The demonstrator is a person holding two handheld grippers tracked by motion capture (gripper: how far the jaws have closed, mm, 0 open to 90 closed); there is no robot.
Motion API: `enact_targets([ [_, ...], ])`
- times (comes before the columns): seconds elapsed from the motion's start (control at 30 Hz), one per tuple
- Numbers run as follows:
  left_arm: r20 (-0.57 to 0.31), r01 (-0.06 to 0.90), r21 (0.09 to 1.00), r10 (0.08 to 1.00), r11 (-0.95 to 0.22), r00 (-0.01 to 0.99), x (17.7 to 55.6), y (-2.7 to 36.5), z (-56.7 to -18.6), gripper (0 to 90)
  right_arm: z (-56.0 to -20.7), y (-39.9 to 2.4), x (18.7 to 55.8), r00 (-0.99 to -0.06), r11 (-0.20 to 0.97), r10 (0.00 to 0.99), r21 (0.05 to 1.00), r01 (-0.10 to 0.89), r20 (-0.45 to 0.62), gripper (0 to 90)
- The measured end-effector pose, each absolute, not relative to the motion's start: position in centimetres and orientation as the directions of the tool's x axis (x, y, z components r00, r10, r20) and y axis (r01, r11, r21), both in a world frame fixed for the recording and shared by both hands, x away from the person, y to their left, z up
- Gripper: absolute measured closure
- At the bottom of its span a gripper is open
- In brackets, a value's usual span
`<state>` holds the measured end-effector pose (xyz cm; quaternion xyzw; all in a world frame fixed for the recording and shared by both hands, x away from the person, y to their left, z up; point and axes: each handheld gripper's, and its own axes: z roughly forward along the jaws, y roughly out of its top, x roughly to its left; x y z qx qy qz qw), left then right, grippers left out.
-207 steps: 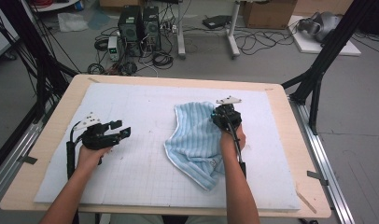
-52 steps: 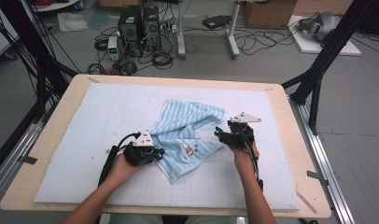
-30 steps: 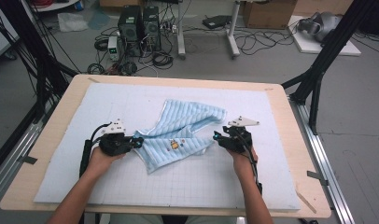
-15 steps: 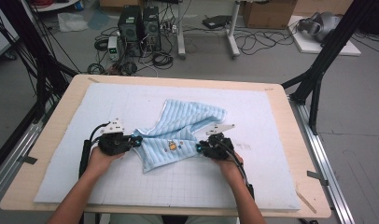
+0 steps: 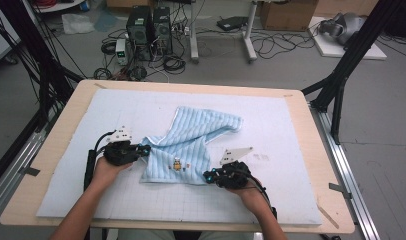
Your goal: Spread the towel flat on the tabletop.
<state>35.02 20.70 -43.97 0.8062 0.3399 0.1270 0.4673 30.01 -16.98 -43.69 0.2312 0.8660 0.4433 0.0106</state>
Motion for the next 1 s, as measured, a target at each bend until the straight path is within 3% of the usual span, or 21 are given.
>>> enact_targets([
  [0.1,-0.109,0.430,0.840,0.674,-0.330,0.731,35.0,20.9,-43.9,84.9,-43.7,-16.2,29.7,-0.914,0.492,0.344,0.788,0.370,0.214,83.1],
  [0.17,-0.115,0.433,0.842,0.679,-0.321,0.725,35.1,21.1,-43.9,84.8,-43.5,-16.3,29.9,-0.905,0.455,0.362,0.805,0.380,0.223,75.7],
  [0.2,-0.119,0.435,0.843,0.679,-0.317,0.725,35.1,21.1,-43.9,84.9,-43.1,-17.1,30.7,-0.868,0.384,0.449,0.832,0.401,0.212,66.9],
  [0.3,-0.115,0.433,0.843,0.679,-0.319,0.725,35.1,21.1,-43.9,84.8,-42.9,-18.5,32.3,-0.748,0.317,0.647,0.839,0.443,0.151,69.3],
  [0.33,-0.115,0.434,0.842,0.679,-0.320,0.725,35.1,21.1,-43.9,84.8,-42.9,-18.5,32.3,-0.748,0.317,0.647,0.839,0.443,0.151,69.3],
  [0.37,-0.114,0.434,0.842,0.679,-0.321,0.725,35.1,21.1,-43.9,84.8,-43.4,-18.8,33.6,-0.666,0.294,0.733,0.821,0.490,0.135,69.4],
  [0.4,-0.114,0.433,0.842,0.679,-0.321,0.725,35.1,21.1,-44.0,84.8,-43.4,-18.8,33.6,-0.666,0.294,0.733,0.821,0.490,0.135,69.4],
  [0.43,-0.115,0.434,0.842,0.680,-0.320,0.724,35.1,21.1,-44.0,84.8,-43.8,-18.4,34.7,-0.606,0.293,0.789,0.807,0.514,0.099,67.3],
  [0.63,-0.116,0.435,0.840,0.678,-0.322,0.726,35.1,21.0,-44.0,84.8,-44.1,-15.4,37.8,-0.546,0.320,0.837,0.766,0.557,0.047,56.6],
  [0.8,-0.119,0.436,0.841,0.677,-0.320,0.726,35.1,21.1,-44.0,84.8,-44.8,-13.8,39.0,-0.550,0.342,0.834,0.738,0.581,0.047,54.9],
  [0.9,-0.122,0.436,0.842,0.676,-0.317,0.727,35.1,21.0,-44.0,84.8,-44.7,-13.4,39.2,-0.576,0.389,0.817,0.731,0.560,0.007,62.7],
  [1.0,-0.122,0.436,0.842,0.674,-0.318,0.728,35.1,21.0,-44.0,84.8,-44.4,-13.1,39.4,-0.618,0.439,0.786,0.717,0.542,-0.014,87.4],
])
